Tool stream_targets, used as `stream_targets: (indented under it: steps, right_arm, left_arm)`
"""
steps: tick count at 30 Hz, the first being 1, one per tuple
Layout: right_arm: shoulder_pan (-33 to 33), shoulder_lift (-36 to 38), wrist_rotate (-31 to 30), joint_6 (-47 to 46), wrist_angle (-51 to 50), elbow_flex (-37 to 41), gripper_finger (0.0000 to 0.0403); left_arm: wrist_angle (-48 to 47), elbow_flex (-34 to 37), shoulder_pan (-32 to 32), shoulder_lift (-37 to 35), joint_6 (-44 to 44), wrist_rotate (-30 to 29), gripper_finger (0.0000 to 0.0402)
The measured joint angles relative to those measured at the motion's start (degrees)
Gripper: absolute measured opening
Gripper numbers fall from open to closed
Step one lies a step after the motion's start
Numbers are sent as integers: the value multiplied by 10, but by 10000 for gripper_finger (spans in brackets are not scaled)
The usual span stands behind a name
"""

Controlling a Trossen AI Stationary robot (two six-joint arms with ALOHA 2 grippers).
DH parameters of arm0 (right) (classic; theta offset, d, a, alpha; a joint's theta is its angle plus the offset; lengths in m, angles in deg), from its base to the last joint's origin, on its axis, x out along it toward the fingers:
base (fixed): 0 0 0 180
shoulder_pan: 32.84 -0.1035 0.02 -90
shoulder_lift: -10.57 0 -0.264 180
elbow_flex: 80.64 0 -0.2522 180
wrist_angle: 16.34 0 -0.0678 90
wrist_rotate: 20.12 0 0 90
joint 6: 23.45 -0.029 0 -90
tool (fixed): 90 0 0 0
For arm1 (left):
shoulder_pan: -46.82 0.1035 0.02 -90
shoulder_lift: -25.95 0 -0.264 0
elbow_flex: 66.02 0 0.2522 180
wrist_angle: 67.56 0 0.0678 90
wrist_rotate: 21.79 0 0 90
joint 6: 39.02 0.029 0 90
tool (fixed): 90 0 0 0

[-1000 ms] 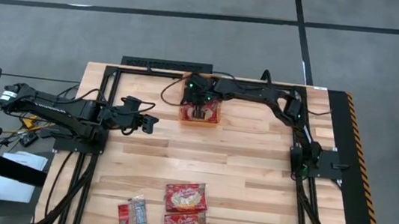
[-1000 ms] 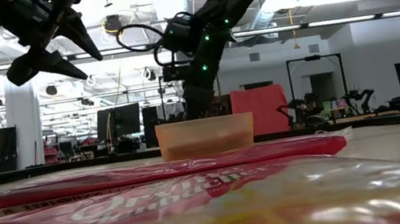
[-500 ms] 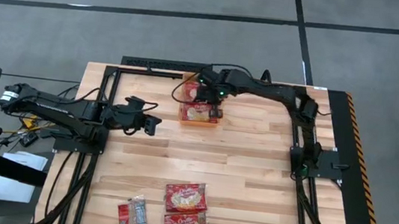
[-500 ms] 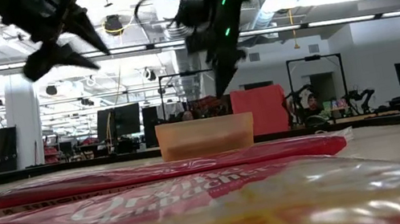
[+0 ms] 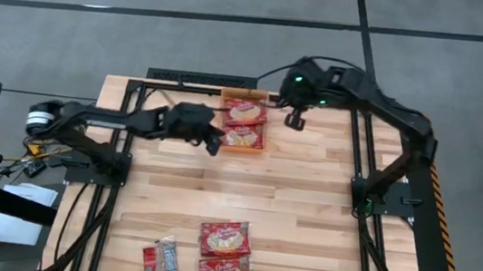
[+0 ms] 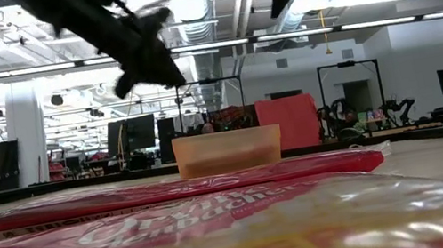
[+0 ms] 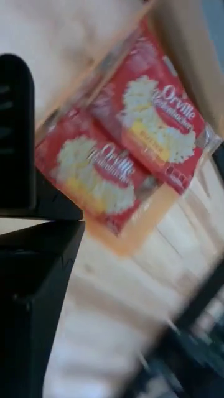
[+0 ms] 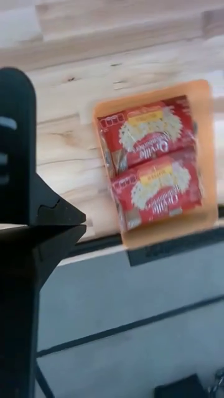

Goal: Sort popcorn bags into baskets
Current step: Put the red popcorn bag into the orange bin

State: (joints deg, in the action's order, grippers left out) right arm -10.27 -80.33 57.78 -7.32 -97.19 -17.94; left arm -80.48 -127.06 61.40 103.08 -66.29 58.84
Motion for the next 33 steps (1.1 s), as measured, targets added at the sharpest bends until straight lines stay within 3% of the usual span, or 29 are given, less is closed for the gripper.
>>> stream_targets:
  steps: [7, 15, 18, 27, 31, 33]
  right_arm:
    - [-5, 58, -1, -53, -28, 0, 10]
    - [-19, 78, -6, -78, -68, 0, 7]
    - [-30, 77, -22, -78, -82, 0, 5]
    - [-50, 77, -35, -78, -93, 0, 16]
    - [-50, 77, -35, -77, -92, 0, 6]
    - [-50, 77, -35, -77, -93, 0, 6]
  left_arm:
    - [-98, -143, 36, 144, 135, 23, 0]
    - [-207, -275, 52, 285, 187, 38, 0]
    - [-235, -299, 55, 321, 195, 32, 0]
    - [-303, -304, 67, 346, 182, -85, 0]
    - [-303, -304, 78, 346, 181, -93, 0]
    - [-298, -304, 85, 346, 180, -69, 0]
